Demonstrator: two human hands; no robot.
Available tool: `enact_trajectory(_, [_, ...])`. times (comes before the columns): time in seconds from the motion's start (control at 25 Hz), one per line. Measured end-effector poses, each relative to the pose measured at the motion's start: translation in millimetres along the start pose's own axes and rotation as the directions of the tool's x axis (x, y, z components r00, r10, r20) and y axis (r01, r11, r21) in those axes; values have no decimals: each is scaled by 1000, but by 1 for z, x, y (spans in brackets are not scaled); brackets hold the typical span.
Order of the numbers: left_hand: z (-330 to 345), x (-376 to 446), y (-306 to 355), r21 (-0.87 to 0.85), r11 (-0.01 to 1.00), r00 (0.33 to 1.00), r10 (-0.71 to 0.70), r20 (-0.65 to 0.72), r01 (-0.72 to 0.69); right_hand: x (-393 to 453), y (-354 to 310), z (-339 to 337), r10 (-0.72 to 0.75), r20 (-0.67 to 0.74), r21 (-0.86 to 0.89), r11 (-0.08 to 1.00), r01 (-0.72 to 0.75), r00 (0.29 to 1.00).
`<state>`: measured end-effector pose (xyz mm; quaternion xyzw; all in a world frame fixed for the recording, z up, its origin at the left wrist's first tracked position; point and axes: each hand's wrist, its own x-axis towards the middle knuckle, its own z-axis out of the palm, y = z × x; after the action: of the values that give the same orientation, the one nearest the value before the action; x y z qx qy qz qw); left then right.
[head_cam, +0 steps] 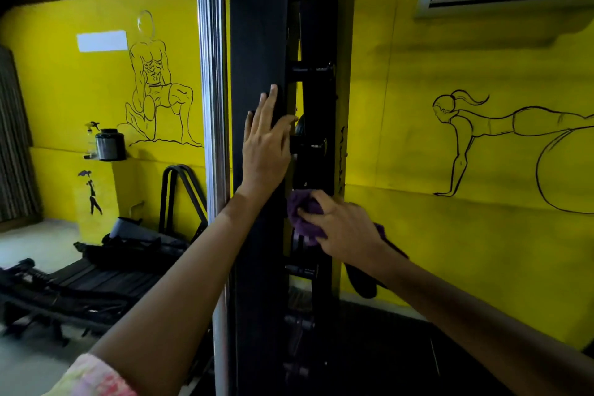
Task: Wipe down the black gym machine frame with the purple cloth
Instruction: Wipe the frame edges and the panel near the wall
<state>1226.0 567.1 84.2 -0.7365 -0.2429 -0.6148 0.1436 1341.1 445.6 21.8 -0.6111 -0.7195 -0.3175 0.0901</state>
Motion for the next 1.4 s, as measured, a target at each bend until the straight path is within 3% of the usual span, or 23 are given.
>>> enact_trajectory(0.2, [-4, -19, 4, 59, 998, 993, -30, 117, 23, 14, -16, -2, 100, -100, 21, 995, -98, 990])
enact_trajectory(0.36, [-4, -23, 7, 126, 991, 977, -65, 204, 40, -14, -12, 9, 84, -25, 21, 996, -83, 996])
enact_trajectory(0.56, [1, -28, 20, 185, 979, 960, -133, 245, 89, -40, -24, 33, 56, -70, 61, 997, -52, 996])
enact_trajectory(0.72, [0, -31, 22, 221, 971, 961, -141, 236, 88, -42, -53, 75, 0, 125, 36, 999, -5, 992])
enact_trajectory(0.8, [-3, -30, 16, 252, 967, 961, -107, 255, 41, -58, -45, 83, -86, 166, -5, 996, 88, 982])
enact_trajectory(0.92, [-5, -31, 12, 274, 961, 956, -103, 276, 24, -68, -33, 80, -177, 87, -32, 983, 181, 980])
enact_trajectory(1.08, [4, -34, 16, 278, 959, 964, -125, 234, 57, -40, -52, 78, -10, 60, 56, 998, 7, 998])
enact_trajectory(1.24, [7, -36, 9, 290, 956, 972, -99, 214, 33, -71, -44, 96, -67, 71, 22, 998, 65, 995])
enact_trajectory(1.4, [12, -41, 12, 277, 959, 980, -105, 168, 55, -97, -55, 115, -99, 88, 156, 984, 84, 991])
